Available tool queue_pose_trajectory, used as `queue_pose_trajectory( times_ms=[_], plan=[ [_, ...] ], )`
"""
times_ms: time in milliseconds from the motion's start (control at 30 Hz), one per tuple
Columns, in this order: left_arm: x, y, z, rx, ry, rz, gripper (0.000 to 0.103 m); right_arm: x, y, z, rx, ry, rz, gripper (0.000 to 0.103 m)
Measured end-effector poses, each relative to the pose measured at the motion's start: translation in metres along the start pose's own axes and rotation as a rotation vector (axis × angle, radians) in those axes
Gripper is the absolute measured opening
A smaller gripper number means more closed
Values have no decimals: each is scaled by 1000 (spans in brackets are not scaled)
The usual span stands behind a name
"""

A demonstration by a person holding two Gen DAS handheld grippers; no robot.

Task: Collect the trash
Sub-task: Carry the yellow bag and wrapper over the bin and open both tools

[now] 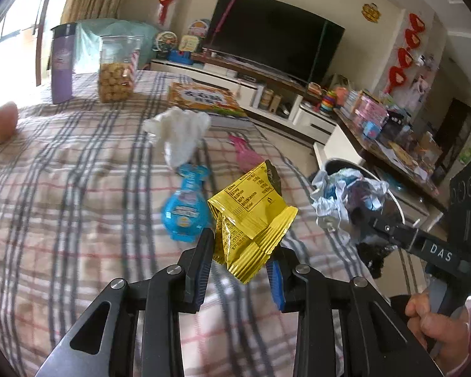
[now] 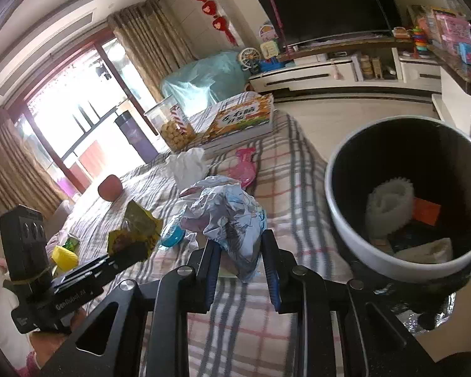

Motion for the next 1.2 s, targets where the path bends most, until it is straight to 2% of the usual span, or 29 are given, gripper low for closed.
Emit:
queue_pose_trajectory(
  times_ms=[533,1200],
  plan=[
    [16,9,41,71,-53,-7,31,-49,12,32,38,-58,76,26],
    [26,14,94,157,-96,-8,31,-89,15,69,82,-130,133,26]
  ],
)
Point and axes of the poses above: each gripper's, at about its wrist camera, not at the fingertips, and x roughly the way its jaws point, z to its right, y to its top, the point moved 4 cm from there along x, roughly the way its jaws point, and after that the axes turned 14 degrees about y, right-handed, at the moved point
